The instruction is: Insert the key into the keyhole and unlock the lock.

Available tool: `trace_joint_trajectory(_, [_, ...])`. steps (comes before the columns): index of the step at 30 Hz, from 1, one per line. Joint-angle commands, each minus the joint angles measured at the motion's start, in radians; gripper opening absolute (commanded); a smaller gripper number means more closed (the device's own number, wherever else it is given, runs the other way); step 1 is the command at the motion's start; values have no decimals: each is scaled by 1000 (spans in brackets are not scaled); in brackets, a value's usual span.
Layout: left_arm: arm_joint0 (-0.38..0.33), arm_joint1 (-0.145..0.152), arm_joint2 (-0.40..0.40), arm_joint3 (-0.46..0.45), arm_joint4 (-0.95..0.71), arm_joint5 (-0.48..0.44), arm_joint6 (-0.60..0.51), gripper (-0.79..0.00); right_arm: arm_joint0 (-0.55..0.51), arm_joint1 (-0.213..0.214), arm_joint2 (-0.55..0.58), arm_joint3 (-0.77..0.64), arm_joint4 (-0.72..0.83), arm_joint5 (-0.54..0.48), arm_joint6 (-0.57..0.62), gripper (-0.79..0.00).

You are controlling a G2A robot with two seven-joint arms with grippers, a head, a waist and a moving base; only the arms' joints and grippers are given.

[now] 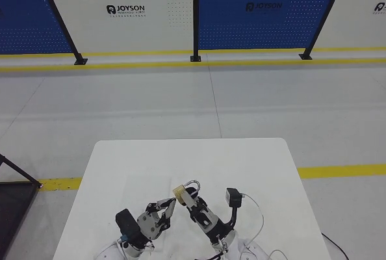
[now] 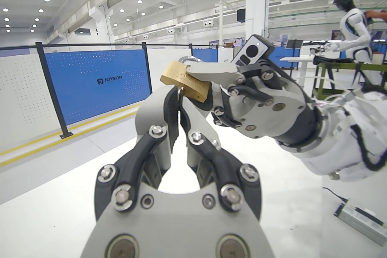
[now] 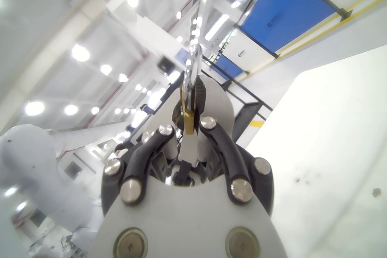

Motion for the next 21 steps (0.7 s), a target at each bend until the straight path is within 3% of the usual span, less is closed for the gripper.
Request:
trace_joint_trajectory(1, [-2, 1, 4, 4, 9, 12, 12, -785, 0, 0, 0, 0, 0, 1, 2, -785])
trace_joint_trajectory(7, [-7, 4, 12, 10, -11, 21, 21, -785, 0, 1, 1, 1, 5, 1, 4, -785])
trace_joint_trajectory(10, [-5, 4, 19, 9, -69, -5, 19, 0, 0, 2, 7, 1, 2, 3, -7, -785])
trace_joint_trajectory(16, [20, 10, 17, -7, -277, -181, -43, 0, 3, 2, 27, 19, -8, 35, -33, -785])
trace_joint_trajectory(21, [91, 32, -28, -22, -640, -453, -240, 0, 40, 1, 18, 75, 19, 111, 56, -785])
